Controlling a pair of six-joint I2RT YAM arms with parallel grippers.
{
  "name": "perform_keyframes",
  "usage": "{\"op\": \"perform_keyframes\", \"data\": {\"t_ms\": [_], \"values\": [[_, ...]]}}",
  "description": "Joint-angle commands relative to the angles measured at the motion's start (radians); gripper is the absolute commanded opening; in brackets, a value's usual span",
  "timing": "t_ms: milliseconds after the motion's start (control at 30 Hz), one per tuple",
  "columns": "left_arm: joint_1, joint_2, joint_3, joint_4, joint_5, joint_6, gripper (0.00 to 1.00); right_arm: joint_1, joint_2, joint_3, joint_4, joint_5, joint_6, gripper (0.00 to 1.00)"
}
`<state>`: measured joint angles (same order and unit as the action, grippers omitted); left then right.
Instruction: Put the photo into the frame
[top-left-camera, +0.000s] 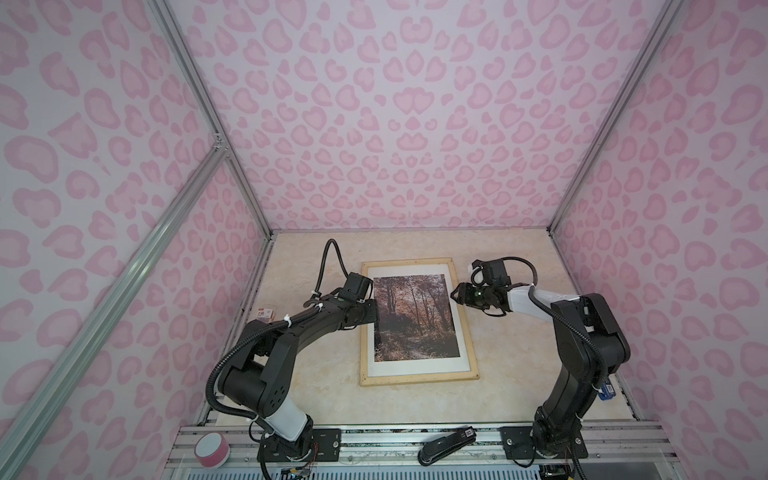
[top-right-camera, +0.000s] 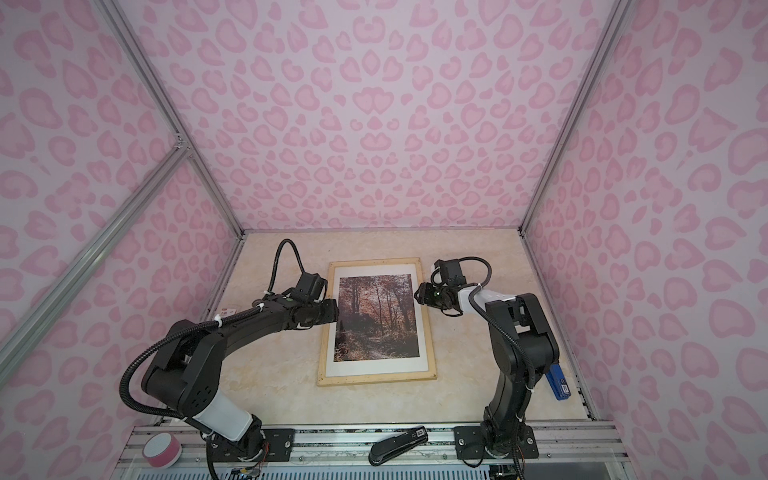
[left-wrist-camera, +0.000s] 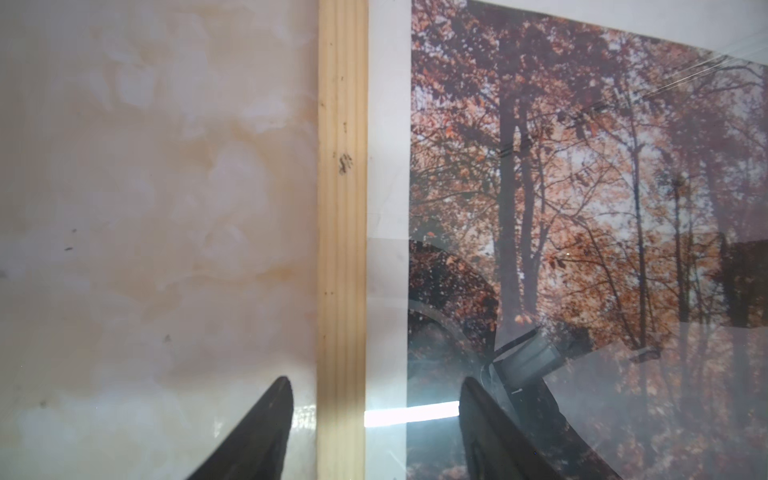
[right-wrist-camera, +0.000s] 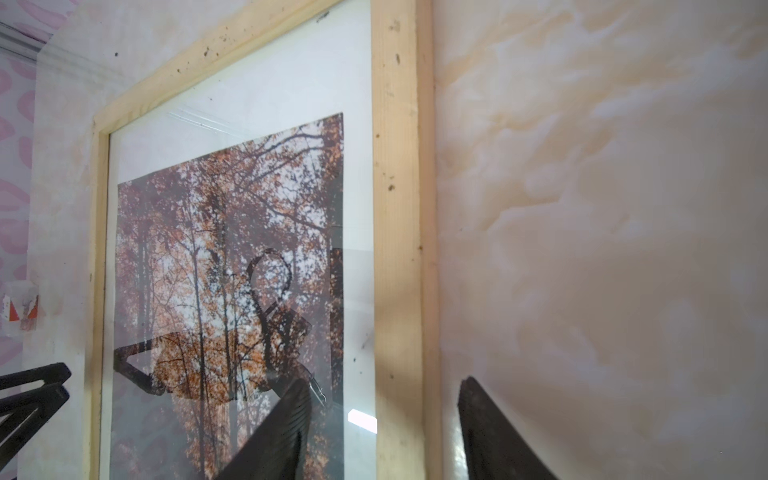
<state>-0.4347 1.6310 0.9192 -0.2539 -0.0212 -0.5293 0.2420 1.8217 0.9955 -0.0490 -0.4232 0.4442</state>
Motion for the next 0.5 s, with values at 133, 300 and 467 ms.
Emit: {"op": "perform_keyframes", "data": {"t_ms": [133, 300, 467], "values": [[0.005, 0.021, -0.003, 0.053, 0.048, 0.017, 0.66, 0.005, -0.015, -0.058, 0.051, -0.012, 0.040, 0.57], [0.008, 0.032, -0.008, 0.064, 0.075, 0.018, 0.65, 0.016, -0.014, -0.070, 0.064, -0.020, 0.050, 0.55], [0.007, 0.029, -0.020, 0.081, 0.101, 0.007, 0.65, 0.025, -0.016, -0.077, 0.076, -0.028, 0.059, 0.52]]}}
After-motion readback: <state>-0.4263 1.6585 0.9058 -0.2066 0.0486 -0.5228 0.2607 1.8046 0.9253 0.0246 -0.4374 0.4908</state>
